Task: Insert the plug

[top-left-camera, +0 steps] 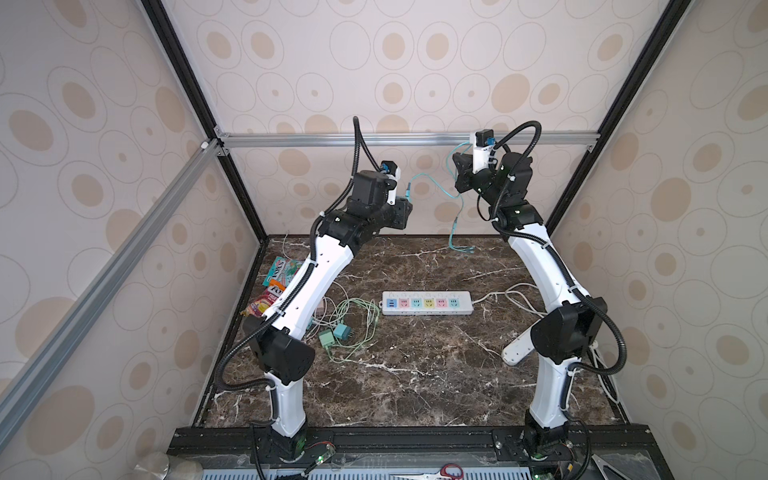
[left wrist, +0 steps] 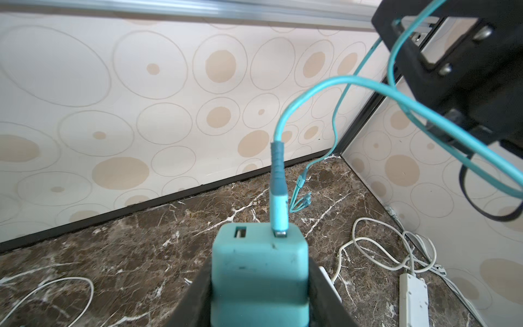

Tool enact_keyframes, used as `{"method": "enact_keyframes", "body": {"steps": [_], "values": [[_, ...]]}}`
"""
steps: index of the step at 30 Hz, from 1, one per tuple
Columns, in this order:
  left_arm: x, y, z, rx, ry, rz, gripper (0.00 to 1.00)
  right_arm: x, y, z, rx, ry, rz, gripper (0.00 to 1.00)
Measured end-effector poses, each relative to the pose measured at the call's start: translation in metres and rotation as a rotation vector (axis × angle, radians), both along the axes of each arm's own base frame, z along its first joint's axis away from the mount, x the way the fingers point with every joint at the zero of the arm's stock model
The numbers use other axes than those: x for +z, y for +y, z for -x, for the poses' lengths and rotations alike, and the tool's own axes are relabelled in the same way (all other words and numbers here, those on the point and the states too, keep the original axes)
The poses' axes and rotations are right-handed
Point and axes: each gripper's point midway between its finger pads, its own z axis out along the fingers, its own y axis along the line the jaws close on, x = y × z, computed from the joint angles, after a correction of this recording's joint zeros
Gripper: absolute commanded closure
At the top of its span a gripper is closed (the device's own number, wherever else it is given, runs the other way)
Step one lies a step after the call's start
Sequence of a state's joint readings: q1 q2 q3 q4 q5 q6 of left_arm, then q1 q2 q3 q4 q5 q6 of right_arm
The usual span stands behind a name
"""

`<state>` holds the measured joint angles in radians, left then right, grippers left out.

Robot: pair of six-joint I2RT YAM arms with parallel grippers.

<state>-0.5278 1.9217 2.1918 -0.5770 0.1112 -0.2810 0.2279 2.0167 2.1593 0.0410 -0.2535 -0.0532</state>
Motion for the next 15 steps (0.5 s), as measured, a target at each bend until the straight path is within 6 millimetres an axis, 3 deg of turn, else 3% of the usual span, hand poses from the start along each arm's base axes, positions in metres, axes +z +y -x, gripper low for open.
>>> {"method": "enact_keyframes", "body": {"steps": [3,7,11,15], "values": [[-0.033,-0.017,-0.018,-0.010,0.022,-0.015,1.00,-0.053,-0.023,-0.019,-0.019,0.097,0.019,0.98],[-0.102,-0.043,-0.042,-0.029,0.091,-0.065,1.00,-0.135,-0.038,-0.029,0.005,0.254,0.053,0.89],[-0.188,-0.057,-0.061,-0.030,0.193,-0.144,1.00,-0.215,-0.033,-0.016,0.052,0.414,0.098,0.66],[-0.254,-0.059,-0.065,-0.034,0.278,-0.226,1.00,-0.279,-0.035,0.006,0.064,0.590,0.142,0.50]]}}
